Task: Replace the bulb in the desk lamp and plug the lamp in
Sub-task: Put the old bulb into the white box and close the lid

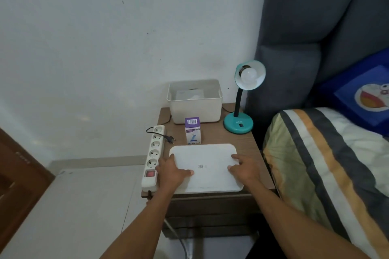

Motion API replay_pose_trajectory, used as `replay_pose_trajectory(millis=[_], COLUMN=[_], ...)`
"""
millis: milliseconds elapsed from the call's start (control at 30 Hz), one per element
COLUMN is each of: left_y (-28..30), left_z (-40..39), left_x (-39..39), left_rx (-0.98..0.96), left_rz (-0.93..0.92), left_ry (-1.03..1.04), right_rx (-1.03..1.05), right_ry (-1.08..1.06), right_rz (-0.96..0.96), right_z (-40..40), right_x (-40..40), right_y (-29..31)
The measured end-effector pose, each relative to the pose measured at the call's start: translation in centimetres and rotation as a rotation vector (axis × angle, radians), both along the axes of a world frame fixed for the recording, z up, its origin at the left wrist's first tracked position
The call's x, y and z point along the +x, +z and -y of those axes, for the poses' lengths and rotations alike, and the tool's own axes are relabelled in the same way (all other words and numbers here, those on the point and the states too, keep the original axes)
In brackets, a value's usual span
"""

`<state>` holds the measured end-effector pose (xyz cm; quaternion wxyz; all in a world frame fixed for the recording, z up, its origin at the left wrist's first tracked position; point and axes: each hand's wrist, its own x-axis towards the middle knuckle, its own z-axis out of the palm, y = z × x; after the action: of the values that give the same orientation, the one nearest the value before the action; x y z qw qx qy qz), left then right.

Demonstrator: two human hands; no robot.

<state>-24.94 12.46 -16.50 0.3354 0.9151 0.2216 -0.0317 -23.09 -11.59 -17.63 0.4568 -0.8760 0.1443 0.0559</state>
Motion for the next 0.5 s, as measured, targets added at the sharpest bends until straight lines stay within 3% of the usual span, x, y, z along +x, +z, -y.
replay_pose_trajectory(millis=[233,500], left_y=[3.9,11.3], left_z=[-1.1,-3.7], left_x=[0.9,9.7], left_rx=[-0.145,-0.139], left_rz=[0.331,0.509], left_ry=[0.02,-0.021], right_rx=[-0.036,0.007], right_ry=[0.052,0.057], right_rz=[0.177,0.26], right_z=[-0.9,-3.0], right_x=[1.5,10.4], right_y=[5.3,11.2])
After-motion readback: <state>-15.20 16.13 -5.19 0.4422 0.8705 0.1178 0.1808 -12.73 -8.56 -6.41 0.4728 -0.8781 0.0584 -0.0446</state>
